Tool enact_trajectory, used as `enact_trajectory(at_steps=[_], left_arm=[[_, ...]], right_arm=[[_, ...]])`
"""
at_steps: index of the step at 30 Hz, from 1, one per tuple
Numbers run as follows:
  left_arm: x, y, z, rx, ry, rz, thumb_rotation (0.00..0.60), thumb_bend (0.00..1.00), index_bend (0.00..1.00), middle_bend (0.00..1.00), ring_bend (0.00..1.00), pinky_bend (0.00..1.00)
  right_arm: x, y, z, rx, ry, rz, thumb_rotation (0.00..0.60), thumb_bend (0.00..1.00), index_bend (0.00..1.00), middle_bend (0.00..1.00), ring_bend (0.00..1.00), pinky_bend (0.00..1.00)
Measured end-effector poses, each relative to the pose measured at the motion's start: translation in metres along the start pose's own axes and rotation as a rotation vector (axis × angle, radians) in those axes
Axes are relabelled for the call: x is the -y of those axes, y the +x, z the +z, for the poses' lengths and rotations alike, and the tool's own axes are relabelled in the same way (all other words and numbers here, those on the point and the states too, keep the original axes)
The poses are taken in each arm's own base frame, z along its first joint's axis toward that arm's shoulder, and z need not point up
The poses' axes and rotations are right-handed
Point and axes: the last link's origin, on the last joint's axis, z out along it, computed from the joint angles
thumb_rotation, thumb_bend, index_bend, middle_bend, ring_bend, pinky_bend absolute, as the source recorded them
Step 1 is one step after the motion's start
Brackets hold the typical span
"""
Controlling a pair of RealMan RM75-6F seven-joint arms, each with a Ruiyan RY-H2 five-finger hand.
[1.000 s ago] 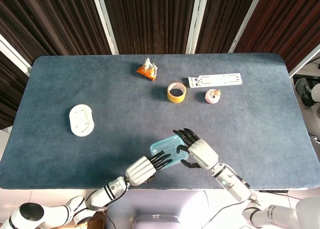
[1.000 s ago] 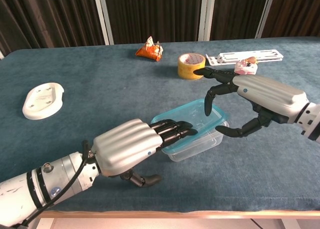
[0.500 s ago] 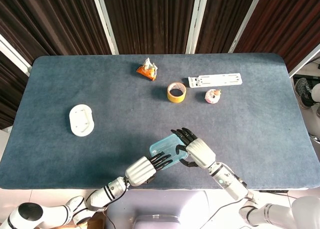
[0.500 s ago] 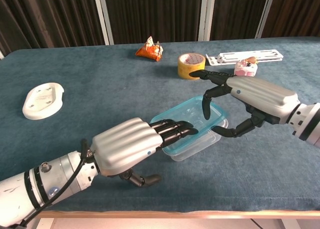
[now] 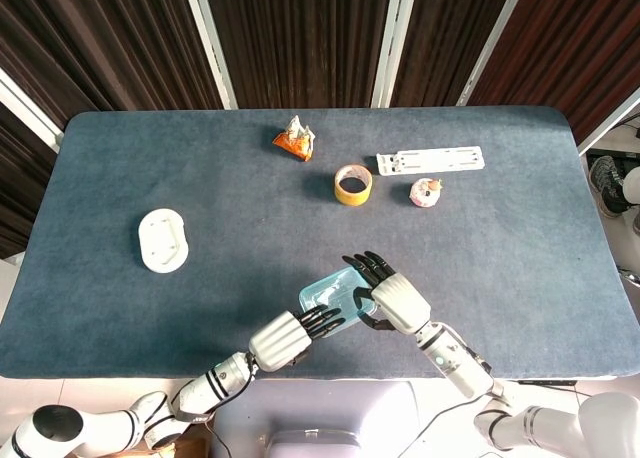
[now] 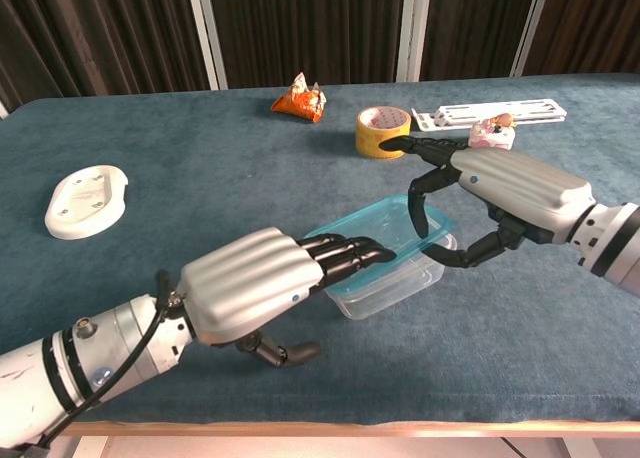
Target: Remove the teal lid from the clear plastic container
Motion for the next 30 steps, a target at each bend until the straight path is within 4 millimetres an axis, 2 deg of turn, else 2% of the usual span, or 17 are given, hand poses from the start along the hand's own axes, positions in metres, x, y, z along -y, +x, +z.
enact_trajectory(at_steps=[8, 10, 14, 18, 23, 30], left_arm=[[0.002, 0.005, 0.0, -0.023, 0.011, -0.013, 0.6, 0.3, 0.0, 0.76, 0.58, 0.69], [0.003, 0.006, -0.001, -0.029, 0.018, -0.023, 0.6, 0.3, 0.0, 0.71, 0.55, 0.64], [0.006, 0.009, -0.002, -0.041, 0.036, -0.057, 0.6, 0.3, 0.0, 0.52, 0.4, 0.42], [0.01, 0.014, -0.003, -0.066, 0.052, -0.074, 0.6, 0.3, 0.0, 0.4, 0.29, 0.31], [0.013, 0.021, -0.003, -0.117, 0.069, -0.075, 0.6, 0.3, 0.0, 0.35, 0.2, 0.21], [0.029, 0.033, -0.004, -0.182, 0.122, -0.078, 0.6, 0.3, 0.0, 0.3, 0.13, 0.15]], right_arm=[[-0.002, 0.002, 0.0, -0.016, -0.004, -0.013, 0.6, 0.92, 0.75, 0.16, 0.0, 0.0], [-0.002, 0.003, 0.0, -0.022, -0.003, -0.017, 0.6, 0.92, 0.76, 0.16, 0.0, 0.0], [-0.003, 0.003, -0.001, -0.029, 0.0, -0.027, 0.6, 0.92, 0.76, 0.16, 0.0, 0.0], [-0.002, 0.004, -0.001, -0.038, 0.005, -0.03, 0.6, 0.92, 0.77, 0.16, 0.0, 0.0], [-0.001, 0.007, -0.001, -0.07, 0.019, -0.035, 0.6, 0.92, 0.78, 0.17, 0.0, 0.0], [0.002, 0.015, -0.002, -0.161, 0.054, -0.039, 0.6, 0.92, 0.78, 0.19, 0.0, 0.0]])
